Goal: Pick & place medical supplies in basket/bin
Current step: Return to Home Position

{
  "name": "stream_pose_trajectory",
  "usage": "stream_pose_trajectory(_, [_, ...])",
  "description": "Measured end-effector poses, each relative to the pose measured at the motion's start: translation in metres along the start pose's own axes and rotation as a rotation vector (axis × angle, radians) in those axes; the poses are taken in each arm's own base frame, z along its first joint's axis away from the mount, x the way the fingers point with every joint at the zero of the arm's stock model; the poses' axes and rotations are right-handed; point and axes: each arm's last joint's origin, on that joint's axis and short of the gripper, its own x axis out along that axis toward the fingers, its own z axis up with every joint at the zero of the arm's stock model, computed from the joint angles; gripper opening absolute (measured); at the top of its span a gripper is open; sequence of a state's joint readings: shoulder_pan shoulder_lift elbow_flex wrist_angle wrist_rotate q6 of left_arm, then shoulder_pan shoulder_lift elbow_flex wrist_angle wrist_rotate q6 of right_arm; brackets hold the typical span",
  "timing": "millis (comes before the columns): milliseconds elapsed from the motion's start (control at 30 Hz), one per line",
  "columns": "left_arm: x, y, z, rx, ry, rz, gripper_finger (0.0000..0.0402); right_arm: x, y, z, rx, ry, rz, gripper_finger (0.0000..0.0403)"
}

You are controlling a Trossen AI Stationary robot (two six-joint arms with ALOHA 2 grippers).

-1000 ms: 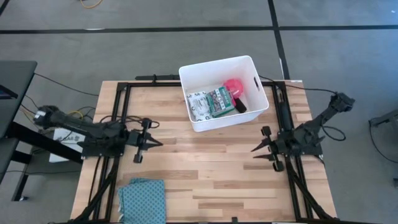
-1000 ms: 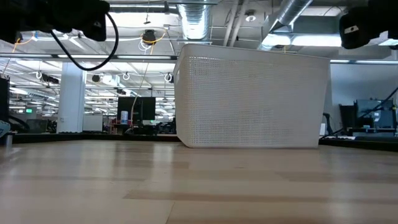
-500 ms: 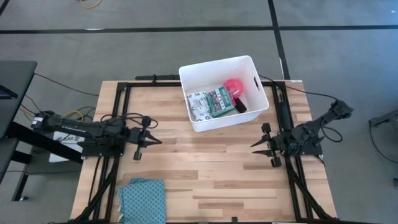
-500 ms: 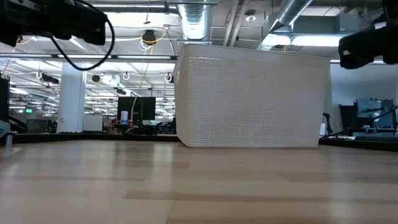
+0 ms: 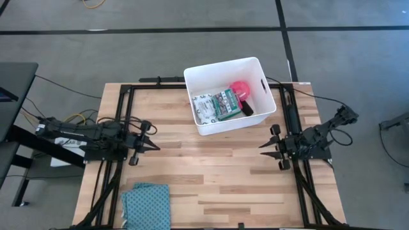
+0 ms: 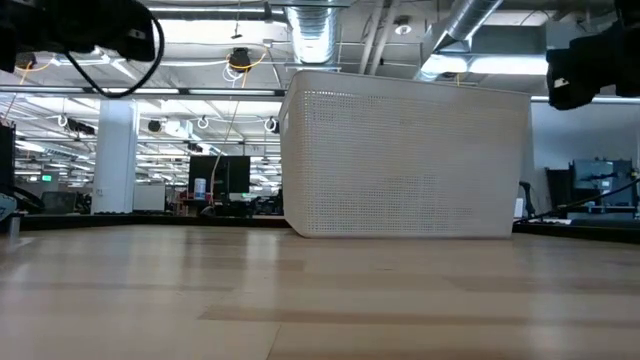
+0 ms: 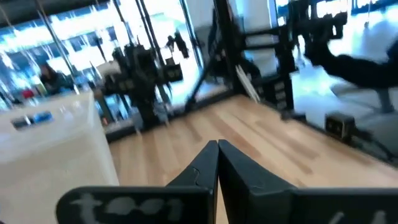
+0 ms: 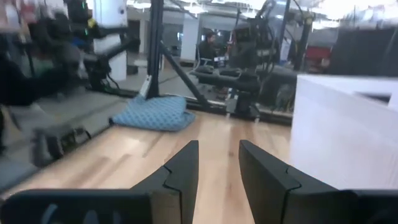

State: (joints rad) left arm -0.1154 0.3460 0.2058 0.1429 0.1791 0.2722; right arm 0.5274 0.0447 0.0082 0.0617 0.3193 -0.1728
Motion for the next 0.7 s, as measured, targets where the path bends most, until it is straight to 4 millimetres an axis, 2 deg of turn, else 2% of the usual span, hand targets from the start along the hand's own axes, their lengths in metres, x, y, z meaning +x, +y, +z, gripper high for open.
stream_pose_trajectory(200, [-0.023, -0.003, 0.005, 0.012, -0.056, -0.001, 0.0000, 0.000, 0.000, 0.000, 0.240, 0.000, 0.003, 0.0109])
stream_pose_trajectory(367, [-0.039, -0.008, 0.008, 0.035, -0.134, -0.064, 0.0000, 0.000, 0.000, 0.000, 0.278, 0.001, 0.004, 0.0109])
stream_pose_trajectory(533, [-0.038, -0.010, 0.008, 0.056, -0.150, -0.122, 0.0000, 0.000, 0.000, 0.000, 0.277, 0.002, 0.005, 0.0109])
stream_pose_trajectory(700, [-0.030, -0.014, -0.008, 0.053, -0.241, -0.147, 0.0000, 0.000, 0.000, 0.000, 0.277, 0.003, 0.005, 0.0109])
